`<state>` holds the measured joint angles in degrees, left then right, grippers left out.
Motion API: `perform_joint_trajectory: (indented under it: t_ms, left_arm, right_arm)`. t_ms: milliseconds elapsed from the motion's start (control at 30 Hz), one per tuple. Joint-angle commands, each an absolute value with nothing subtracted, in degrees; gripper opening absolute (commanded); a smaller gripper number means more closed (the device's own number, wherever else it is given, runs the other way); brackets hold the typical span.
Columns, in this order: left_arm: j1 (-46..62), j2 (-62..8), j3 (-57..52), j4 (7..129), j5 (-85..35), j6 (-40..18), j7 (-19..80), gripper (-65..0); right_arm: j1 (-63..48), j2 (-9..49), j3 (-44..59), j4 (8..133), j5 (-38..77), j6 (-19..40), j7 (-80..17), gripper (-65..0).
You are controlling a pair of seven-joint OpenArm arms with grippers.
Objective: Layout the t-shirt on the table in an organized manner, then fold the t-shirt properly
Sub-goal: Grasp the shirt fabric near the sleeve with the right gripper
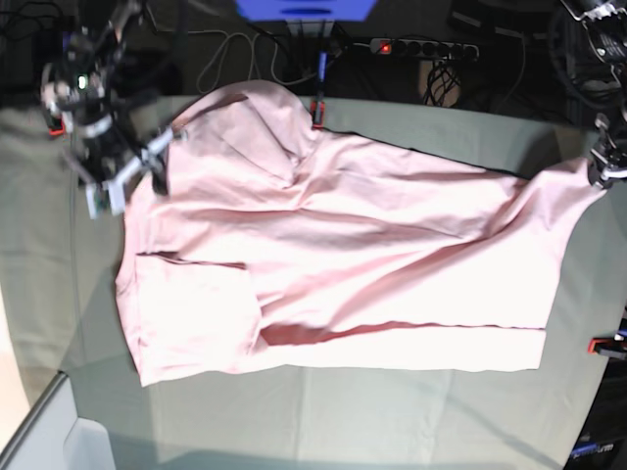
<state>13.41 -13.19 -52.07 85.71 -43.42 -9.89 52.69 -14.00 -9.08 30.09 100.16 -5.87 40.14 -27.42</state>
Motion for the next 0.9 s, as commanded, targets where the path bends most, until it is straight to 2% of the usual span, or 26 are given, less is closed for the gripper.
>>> perform_joint_trajectory:
  t_ms: [0, 167, 500, 733, 800, 867]
  left_arm:
    - [13.23, -14.29, -52.44, 86.55, -44.18, -10.07, 52.0, -64.8]
    - [13.23, -14.2, -52.44, 86.55, -44.26, -10.07, 52.0, -64.8]
    - [13.32, -13.67, -52.44, 86.55, -43.91, -10.07, 52.0, -64.8]
    - [13.23, -12.7, -52.44, 86.55, -43.91, -10.07, 52.0, -64.8]
    - [13.23, -12.7, -52.44, 86.55, -43.91, -10.07, 51.91, -64.8]
    - [13.23, -12.7, -52.44, 86.55, -43.91, -10.07, 51.74, -64.8]
  right_arm:
    - [-11.38, -8.75, 30.02, 99.56, -5.23, 40.0, -26.15, -28.7]
    - [-0.75, -3.91, 30.37, 88.84, -5.23, 40.0, -26.15, -28.6]
    - [15.34, 5.41, 30.2, 57.8, -5.23, 40.0, -25.71, -28.6]
    - [17.71, 6.46, 30.2, 52.0, -5.14, 40.0, -25.63, -29.0]
    - [17.63, 6.29, 30.2, 52.0, -5.14, 40.0, -25.63, -31.8]
    - [17.63, 6.29, 30.2, 52.0, -5.14, 40.0, -25.63, -39.1]
